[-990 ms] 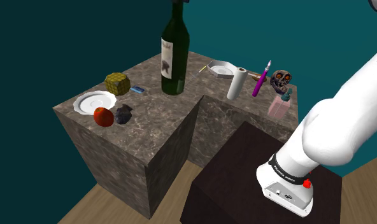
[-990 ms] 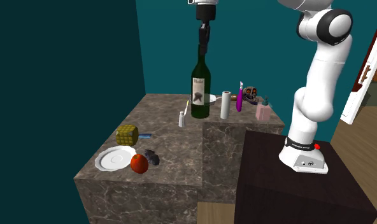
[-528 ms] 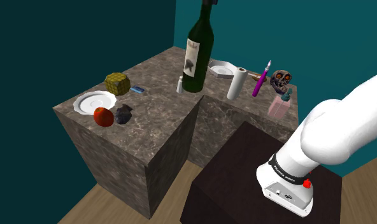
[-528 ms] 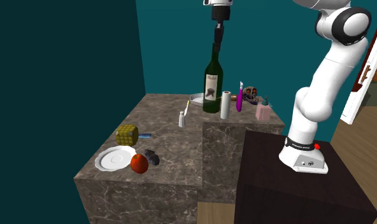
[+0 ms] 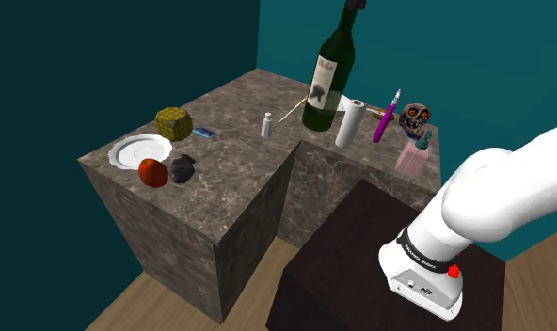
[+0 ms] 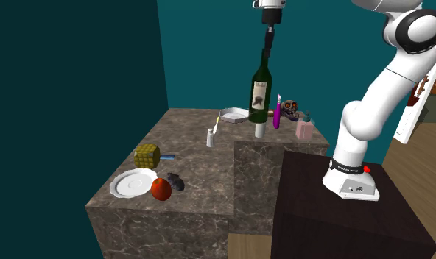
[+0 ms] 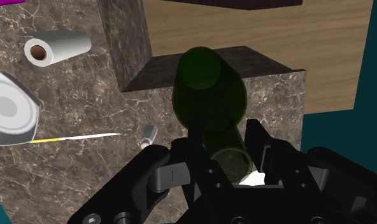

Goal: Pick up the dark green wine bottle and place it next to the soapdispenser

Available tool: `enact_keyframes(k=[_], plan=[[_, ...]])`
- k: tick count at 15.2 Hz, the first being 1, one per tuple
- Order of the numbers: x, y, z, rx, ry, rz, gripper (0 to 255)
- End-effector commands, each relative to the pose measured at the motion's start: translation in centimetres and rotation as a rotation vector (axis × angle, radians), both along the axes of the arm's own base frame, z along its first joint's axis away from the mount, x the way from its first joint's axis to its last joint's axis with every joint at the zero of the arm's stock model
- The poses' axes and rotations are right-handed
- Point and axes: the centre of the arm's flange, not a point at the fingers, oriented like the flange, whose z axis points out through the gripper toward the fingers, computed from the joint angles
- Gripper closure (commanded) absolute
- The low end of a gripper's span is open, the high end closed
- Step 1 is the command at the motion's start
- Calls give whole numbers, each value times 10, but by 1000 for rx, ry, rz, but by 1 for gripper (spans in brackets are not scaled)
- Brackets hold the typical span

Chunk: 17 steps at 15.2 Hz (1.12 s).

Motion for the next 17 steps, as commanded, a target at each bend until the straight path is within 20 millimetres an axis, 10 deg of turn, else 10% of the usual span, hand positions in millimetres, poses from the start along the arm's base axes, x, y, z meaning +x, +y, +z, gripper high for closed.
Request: enact_keyframes(k=[1,17], plan=[[-18,-21,-1,1,0,2,255],[-126,-202,-1,1,0,2,255]])
